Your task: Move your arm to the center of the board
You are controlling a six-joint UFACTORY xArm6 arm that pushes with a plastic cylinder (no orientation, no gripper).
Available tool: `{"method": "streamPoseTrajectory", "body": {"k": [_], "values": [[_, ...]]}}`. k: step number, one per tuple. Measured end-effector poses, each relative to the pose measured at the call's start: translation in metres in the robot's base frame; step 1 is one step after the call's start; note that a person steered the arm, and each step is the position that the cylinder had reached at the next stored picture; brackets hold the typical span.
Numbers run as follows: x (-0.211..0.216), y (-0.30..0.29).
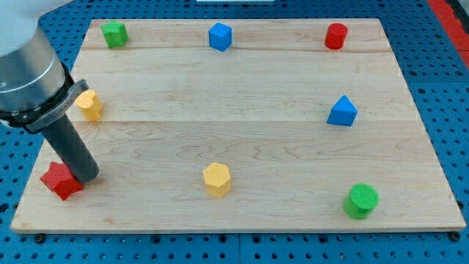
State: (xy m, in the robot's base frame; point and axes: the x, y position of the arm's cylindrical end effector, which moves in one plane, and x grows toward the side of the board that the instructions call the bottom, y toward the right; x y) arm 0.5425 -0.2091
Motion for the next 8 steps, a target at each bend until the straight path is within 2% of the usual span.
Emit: {"method": "streamPoseTrajectory", "body": {"k": [2,3,4,5,7,8], "values": [[0.0,0.03],[-0.013,0.07],[-0.047,0.097],[-0.062,0.098],[-0.063,0.138],[-0.126,0.18]]}}
